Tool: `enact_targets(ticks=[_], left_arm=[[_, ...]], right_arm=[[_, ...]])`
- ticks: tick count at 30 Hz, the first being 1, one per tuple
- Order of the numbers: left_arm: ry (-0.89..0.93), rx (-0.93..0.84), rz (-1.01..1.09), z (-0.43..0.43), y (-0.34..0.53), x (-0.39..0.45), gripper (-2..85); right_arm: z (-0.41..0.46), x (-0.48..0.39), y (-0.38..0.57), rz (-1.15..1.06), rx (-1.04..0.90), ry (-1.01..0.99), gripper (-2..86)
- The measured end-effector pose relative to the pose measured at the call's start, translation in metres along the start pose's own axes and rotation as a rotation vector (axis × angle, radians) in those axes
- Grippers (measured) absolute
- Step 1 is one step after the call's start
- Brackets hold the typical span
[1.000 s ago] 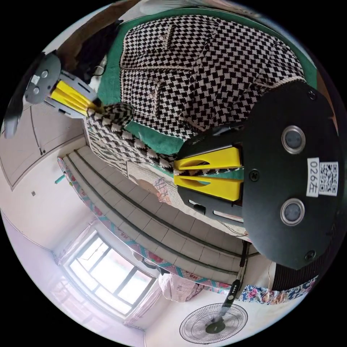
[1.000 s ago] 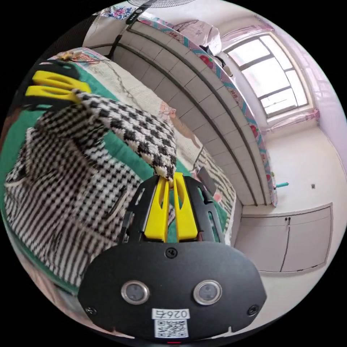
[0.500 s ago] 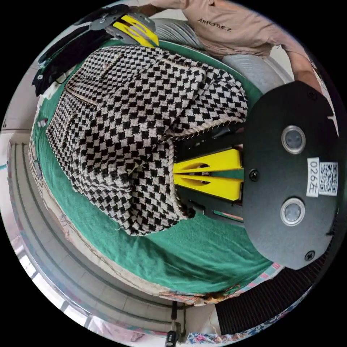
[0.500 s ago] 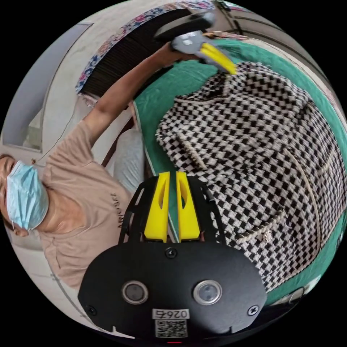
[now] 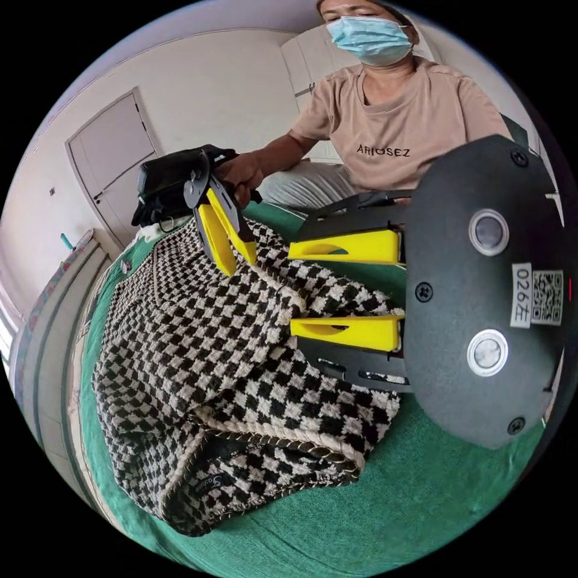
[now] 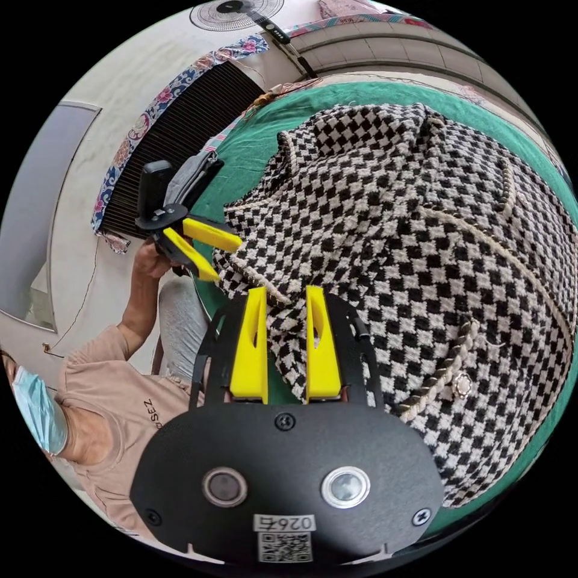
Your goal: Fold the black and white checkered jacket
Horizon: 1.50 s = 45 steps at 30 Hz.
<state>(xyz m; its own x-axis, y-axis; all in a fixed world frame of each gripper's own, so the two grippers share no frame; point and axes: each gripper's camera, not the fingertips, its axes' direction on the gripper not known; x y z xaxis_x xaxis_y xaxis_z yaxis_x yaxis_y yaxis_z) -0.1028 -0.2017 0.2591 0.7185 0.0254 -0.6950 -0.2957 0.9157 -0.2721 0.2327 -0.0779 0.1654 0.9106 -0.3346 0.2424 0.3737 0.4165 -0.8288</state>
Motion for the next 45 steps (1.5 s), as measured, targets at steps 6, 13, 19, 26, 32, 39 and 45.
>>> enact_targets(ticks=[6, 13, 19, 26, 32, 39, 45], left_arm=[[-0.073, -0.006, 0.116, -0.014, 0.002, 0.014, 4.7], [0.135, 0.097, 0.092, -0.046, 0.010, -0.025, 3.8], [0.016, 0.293, 0.101, -0.085, -0.030, -0.041, -0.8], [-0.348, 0.116, 0.005, -0.045, -0.141, -0.072, -1.0], [-0.249, -0.048, -0.083, -0.011, -0.184, -0.116, -1.0], [-0.140, 0.370, -0.050, -0.032, -0.094, -0.076, -1.0], [-0.297, 0.243, -0.116, 0.022, -0.048, -0.039, -1.0]], right_arm=[[-0.009, -0.011, 0.006, -0.066, -0.004, 0.051, -1.1], [-0.008, 0.009, 0.041, -0.073, -0.146, -0.074, -0.7], [-0.016, 0.010, 0.056, -0.063, -0.112, 0.047, -0.8], [-0.004, -0.004, 0.065, -0.139, 0.031, 0.061, -0.9], [0.058, -0.007, 0.063, -0.217, -0.141, 0.032, -0.9], [0.044, -0.008, 0.096, -0.237, -0.066, -0.055, -0.9], [0.075, -0.016, 0.111, -0.216, -0.137, -0.020, -0.9]])
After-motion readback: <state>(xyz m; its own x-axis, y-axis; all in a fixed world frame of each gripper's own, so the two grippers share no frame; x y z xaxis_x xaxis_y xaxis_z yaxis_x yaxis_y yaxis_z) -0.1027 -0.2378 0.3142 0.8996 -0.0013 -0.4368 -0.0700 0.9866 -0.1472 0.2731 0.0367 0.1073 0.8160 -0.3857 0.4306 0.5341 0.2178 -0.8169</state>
